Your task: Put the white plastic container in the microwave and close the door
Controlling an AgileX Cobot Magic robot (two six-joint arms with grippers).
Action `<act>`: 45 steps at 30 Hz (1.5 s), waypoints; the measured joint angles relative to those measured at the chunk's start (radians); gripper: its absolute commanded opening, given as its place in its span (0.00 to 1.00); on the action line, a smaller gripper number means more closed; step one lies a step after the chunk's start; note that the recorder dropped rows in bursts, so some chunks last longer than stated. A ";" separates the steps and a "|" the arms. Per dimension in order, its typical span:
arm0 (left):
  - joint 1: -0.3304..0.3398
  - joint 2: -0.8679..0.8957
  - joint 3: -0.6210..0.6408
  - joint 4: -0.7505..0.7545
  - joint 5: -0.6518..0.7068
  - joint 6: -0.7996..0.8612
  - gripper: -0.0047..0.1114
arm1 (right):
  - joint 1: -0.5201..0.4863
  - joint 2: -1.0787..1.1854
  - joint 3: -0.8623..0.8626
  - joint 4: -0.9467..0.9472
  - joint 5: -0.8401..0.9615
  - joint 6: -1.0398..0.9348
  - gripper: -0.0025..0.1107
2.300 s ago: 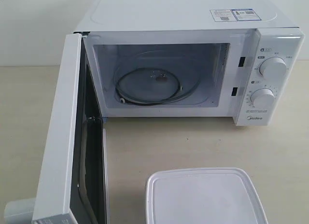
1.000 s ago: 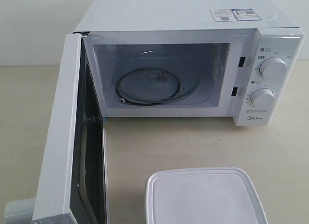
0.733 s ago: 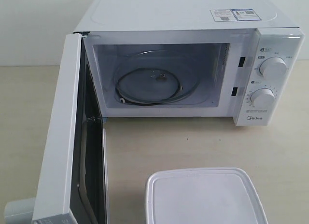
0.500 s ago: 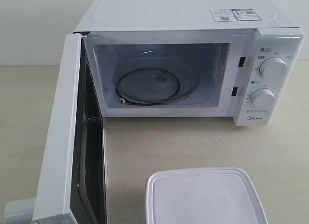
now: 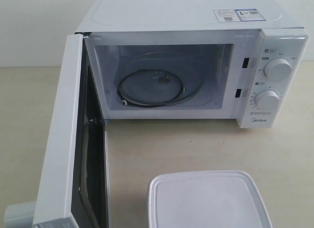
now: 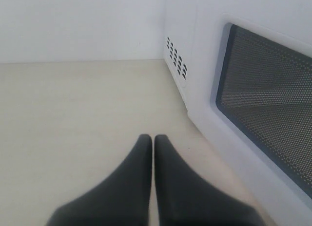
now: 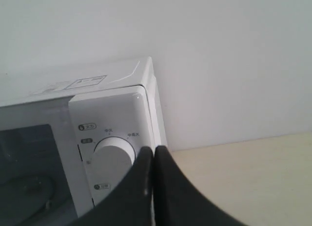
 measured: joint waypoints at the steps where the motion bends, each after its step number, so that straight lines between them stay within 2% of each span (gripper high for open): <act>1: 0.000 0.000 0.000 0.000 0.000 0.000 0.07 | 0.000 0.000 0.000 0.000 -0.005 0.002 0.02; 14: 0.000 0.000 0.000 0.000 0.000 0.000 0.07 | 0.000 0.002 -0.019 -0.011 0.000 0.015 0.02; 17: 0.000 0.000 0.000 0.000 0.000 0.000 0.07 | 0.000 0.014 -0.111 -0.191 0.146 0.015 0.02; 19: 0.000 0.000 0.000 0.000 0.000 0.000 0.07 | 0.000 0.049 -0.158 -0.280 0.157 0.013 0.02; 25: 0.000 0.000 0.000 0.000 0.000 0.000 0.07 | 0.000 0.258 -0.168 -0.312 0.153 0.015 0.02; 35: 0.000 0.000 0.000 0.000 0.000 0.000 0.07 | 0.000 0.520 -0.167 -0.500 0.045 0.028 0.02; 40: 0.000 0.000 0.000 0.000 0.000 0.000 0.07 | 0.000 0.558 -0.125 -0.545 -0.051 0.004 0.02; 45: 0.000 0.000 0.000 0.000 0.000 0.000 0.07 | 0.000 0.558 -0.080 -0.555 -0.072 -0.059 0.02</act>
